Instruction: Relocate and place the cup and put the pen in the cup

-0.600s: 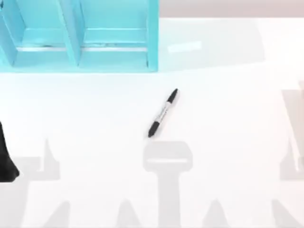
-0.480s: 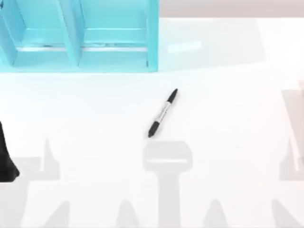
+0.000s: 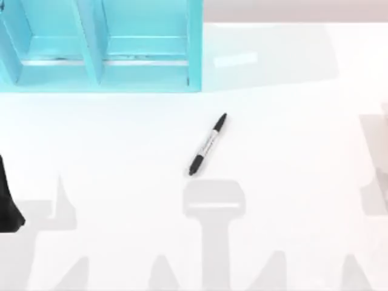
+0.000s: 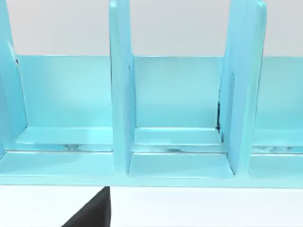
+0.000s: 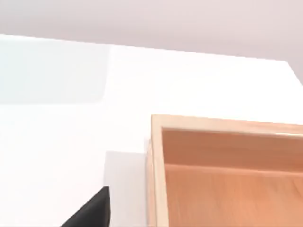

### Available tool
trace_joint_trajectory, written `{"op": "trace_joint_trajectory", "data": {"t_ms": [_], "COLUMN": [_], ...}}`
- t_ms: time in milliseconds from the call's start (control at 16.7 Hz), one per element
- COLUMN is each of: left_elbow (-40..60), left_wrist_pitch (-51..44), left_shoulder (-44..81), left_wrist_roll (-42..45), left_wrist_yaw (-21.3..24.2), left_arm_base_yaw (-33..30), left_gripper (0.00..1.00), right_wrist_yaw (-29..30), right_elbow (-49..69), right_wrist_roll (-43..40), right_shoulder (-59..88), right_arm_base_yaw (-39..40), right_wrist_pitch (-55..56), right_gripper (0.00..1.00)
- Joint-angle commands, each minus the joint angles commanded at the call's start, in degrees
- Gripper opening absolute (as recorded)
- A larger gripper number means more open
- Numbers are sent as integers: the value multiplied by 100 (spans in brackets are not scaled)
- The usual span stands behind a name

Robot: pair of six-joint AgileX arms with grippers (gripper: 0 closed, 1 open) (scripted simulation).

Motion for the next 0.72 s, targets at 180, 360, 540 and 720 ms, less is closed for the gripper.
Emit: {"op": "trace_joint_trajectory", "data": {"t_ms": [180, 360, 540, 720], "left_elbow": [0, 0, 0, 0], "left_wrist_pitch": [0, 0, 0, 0], "left_shoulder": [0, 0, 0, 0], "left_wrist_roll": [0, 0, 0, 0], "left_wrist_yaw": [0, 0, 0, 0], "left_arm_base_yaw": [0, 0, 0, 0], "left_gripper": [100, 100, 100, 100], "right_wrist_yaw": [-9, 24, 72, 105], "right_elbow": [1471, 2960, 4337, 5516], "right_wrist_roll": [-441, -879, -1285, -1637], "right_shoulder": [1740, 3721, 5576, 7020], "right_arm_base_yaw": [-423, -909, -1395, -1820], "right_wrist_pitch": [-1187, -2497, -3738, -4758], "right_gripper": [100, 100, 100, 100]}}
